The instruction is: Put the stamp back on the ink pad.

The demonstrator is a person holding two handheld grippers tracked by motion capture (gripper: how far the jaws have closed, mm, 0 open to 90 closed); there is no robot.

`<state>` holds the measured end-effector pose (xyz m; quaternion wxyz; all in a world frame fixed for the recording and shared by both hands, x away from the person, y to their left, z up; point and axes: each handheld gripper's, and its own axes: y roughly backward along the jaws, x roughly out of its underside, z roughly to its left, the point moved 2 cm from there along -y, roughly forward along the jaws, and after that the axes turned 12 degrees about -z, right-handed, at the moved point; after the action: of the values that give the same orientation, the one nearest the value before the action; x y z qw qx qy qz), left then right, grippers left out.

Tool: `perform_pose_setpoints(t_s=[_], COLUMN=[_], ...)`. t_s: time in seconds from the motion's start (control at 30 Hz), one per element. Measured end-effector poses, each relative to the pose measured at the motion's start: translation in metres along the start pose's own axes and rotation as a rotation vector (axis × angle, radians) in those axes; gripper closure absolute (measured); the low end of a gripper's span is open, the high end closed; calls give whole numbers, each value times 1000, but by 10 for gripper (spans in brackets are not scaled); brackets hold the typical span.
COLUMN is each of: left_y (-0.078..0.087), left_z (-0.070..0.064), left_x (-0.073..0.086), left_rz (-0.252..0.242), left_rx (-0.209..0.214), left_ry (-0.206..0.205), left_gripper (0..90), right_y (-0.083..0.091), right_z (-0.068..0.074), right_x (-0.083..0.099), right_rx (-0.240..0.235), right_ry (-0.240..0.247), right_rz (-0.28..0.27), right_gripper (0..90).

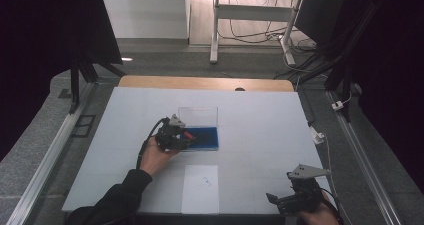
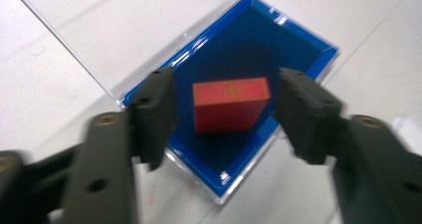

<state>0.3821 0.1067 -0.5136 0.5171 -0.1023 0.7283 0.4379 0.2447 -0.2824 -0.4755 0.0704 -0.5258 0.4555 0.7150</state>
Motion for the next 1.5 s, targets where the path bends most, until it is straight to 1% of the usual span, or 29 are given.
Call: perform_pose_setpoints(t_s=[0.03, 0.1, 0.17, 0.27, 0.33, 0.4, 0.5, 0.57, 0.63, 0.73, 0.87, 0.9, 1.07, 1.17, 1.33, 1.5], left_y=[3, 8, 15, 26, 33, 41, 52, 59, 66, 74, 85, 88, 105, 117, 139, 165], left_z=[0, 1, 1, 0, 0, -1, 0, 0, 0, -2, -5, -6, -10, -13, -14, -15], left_x=[-1, -4, -6, -8, -8, -8, -7, -5, -3, 0, 7, 8, 17, 24, 41, 66], left_rz=[-9, -17, -27, -35, -28, -34, -48, -53, -56, -66, -58, -62, -67, -79, -87, -91], left_rx=[3, 31, 41, 52, 62, 70, 108, 112, 111, 121, 117, 118, 118, 123, 110, 66], left_ry=[8, 30, 33, 47, 58, 63, 93, 104, 99, 113, 96, 101, 92, 102, 115, 153], left_gripper=[352, 278, 187, 99, 86, 61, 46, 33, 32, 25, 21, 19, 9, 8, 7, 3], right_y=[0, 0, 0, 0, 1, 0, 0, 1, 1, 1, 0, 0, 0, 0, 1, 1], right_z=[0, 0, 0, 0, 0, 0, 0, 0, 0, 0, 0, 0, 1, 0, 0, 1], right_x=[0, 0, 0, 0, 0, 0, 0, 0, 0, 0, 0, 0, -1, -1, 0, -1], right_rx=[-1, -1, 0, 0, 0, -1, 1, 2, 2, 2, 3, 3, 2, 2, 4, 4], right_ry=[-1, -1, -1, -2, 0, 0, -2, -2, -3, -4, -5, -5, -3, -3, -2, -3], right_rz=[0, -1, -5, -6, -4, -4, -5, -4, -4, -5, -8, -8, -6, -6, -6, -7], right_gripper=[0, 0, 0, 0, 0, 0, 0, 0, 0, 0, 0, 0, 0, 0, 0, 0])
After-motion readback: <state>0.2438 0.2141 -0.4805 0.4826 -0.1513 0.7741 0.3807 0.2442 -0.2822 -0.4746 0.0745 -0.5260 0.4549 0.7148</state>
